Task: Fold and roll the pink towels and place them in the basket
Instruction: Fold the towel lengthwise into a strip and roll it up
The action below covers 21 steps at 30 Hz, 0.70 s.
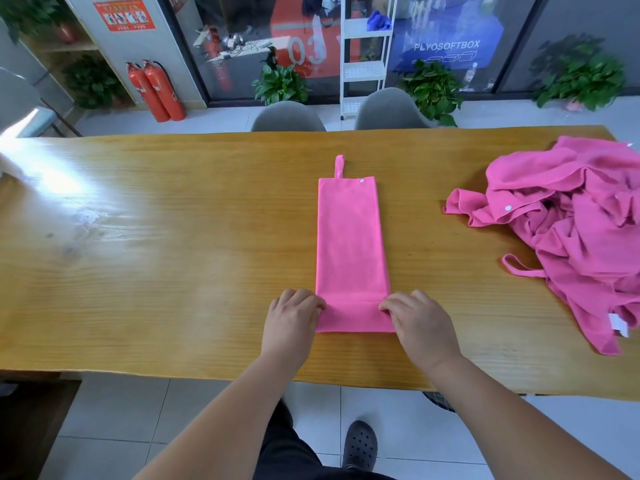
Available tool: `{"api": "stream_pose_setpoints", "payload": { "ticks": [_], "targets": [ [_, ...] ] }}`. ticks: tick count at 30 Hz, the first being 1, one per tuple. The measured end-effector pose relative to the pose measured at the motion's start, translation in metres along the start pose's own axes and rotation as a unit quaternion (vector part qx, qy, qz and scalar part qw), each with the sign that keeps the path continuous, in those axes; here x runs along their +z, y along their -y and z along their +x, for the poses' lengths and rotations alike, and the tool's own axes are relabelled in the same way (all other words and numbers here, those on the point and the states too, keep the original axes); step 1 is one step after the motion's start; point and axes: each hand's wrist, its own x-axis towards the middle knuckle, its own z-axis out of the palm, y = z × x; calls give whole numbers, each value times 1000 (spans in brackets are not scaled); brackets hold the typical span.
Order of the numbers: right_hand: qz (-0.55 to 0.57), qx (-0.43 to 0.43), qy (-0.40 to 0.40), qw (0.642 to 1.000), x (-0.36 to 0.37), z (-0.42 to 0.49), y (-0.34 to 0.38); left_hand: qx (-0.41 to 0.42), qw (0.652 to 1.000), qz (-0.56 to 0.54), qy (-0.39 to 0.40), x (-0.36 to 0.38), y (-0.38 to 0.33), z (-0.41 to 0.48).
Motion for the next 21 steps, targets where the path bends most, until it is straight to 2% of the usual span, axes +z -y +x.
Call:
{"api": "stream_pose_setpoints", "payload": {
  "ticks": [2, 7, 10, 14, 18, 21],
  "targets": [
    [-10, -6, 4, 1000, 3, -12, -2, 15, 1000, 6, -4, 3, 4, -14],
    [-31, 11, 100, 994, 3, -10, -9, -1, 997, 29, 68, 2, 12, -13],
    [28, 67, 138, 988, -8, 7, -5, -42, 994, 2, 105, -7, 7, 2],
    [154, 145, 193, 958, -20, 10, -14, -91, 979, -114, 140, -15, 15, 4],
    [241, 146, 269, 921, -25, 8, -30, -96, 955, -175, 220, -22, 33, 1],
    [263, 145, 289, 909, -31, 15, -31, -105, 939, -189, 267, -30, 35, 12]
  ]
}}
